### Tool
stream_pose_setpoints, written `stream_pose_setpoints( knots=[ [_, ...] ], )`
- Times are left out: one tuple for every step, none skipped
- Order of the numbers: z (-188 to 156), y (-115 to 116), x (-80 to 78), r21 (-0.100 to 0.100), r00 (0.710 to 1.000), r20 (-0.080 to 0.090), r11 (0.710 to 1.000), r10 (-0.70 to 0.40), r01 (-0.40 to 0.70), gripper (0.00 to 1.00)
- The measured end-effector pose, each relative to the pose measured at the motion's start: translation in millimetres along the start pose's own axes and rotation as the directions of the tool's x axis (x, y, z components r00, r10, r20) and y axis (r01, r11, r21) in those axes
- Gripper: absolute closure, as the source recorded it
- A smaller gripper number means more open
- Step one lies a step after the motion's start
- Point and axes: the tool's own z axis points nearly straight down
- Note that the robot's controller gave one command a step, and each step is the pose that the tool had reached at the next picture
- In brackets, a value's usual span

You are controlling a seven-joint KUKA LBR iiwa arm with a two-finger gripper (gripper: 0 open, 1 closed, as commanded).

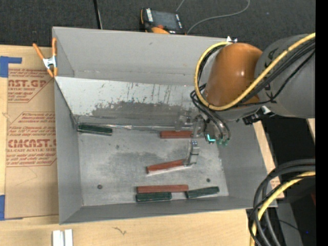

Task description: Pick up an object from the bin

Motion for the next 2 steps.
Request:
stream_pose_setpoints(
  knots=[
    [107.0,20.5,20.7,0.000,0.991,0.001,0.991,-0.131,0.131,0.00],
    [71.8,16.2,25.2,0.000,0.994,0.009,0.994,-0.109,0.109,0.00]
  ],
)
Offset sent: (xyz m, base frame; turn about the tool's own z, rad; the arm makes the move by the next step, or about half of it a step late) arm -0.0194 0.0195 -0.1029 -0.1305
